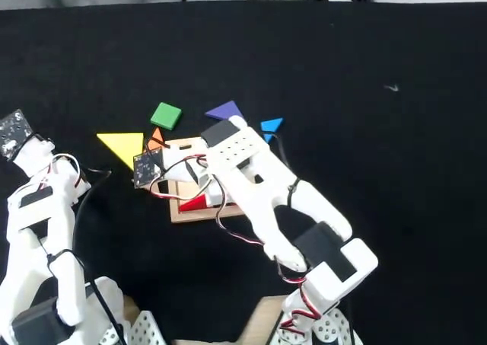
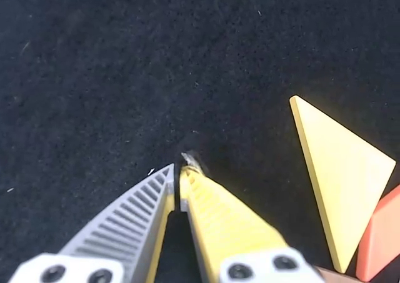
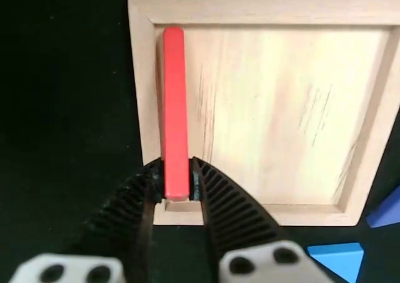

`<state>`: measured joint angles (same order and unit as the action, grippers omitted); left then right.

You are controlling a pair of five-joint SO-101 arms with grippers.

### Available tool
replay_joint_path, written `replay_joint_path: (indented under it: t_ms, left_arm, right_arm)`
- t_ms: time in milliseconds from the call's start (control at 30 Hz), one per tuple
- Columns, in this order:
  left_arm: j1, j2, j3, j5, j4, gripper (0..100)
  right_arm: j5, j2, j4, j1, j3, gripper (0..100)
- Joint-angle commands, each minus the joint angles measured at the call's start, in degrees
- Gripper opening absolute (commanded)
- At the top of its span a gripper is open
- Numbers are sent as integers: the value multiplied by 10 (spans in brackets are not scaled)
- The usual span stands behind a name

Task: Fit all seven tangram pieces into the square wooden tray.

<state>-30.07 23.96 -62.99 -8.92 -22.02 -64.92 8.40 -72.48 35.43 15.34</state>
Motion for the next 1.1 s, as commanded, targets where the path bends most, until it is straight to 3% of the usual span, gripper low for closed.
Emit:
replay_joint_path:
  t_ms: [0, 300, 533, 1067]
  left_arm:
    - [9, 4, 9, 0, 11, 30]
    - [9, 4, 9, 0, 11, 30]
    - [9, 4, 9, 0, 11, 30]
    - [9, 4, 9, 0, 11, 30]
  right_arm:
    - [-9, -5, -7, -5, -2, 11]
    - [-7, -5, -18, 7, -6, 19]
    - [-6, -6, -18, 7, -3, 191]
    - [-5, -10, -19, 4, -61, 178]
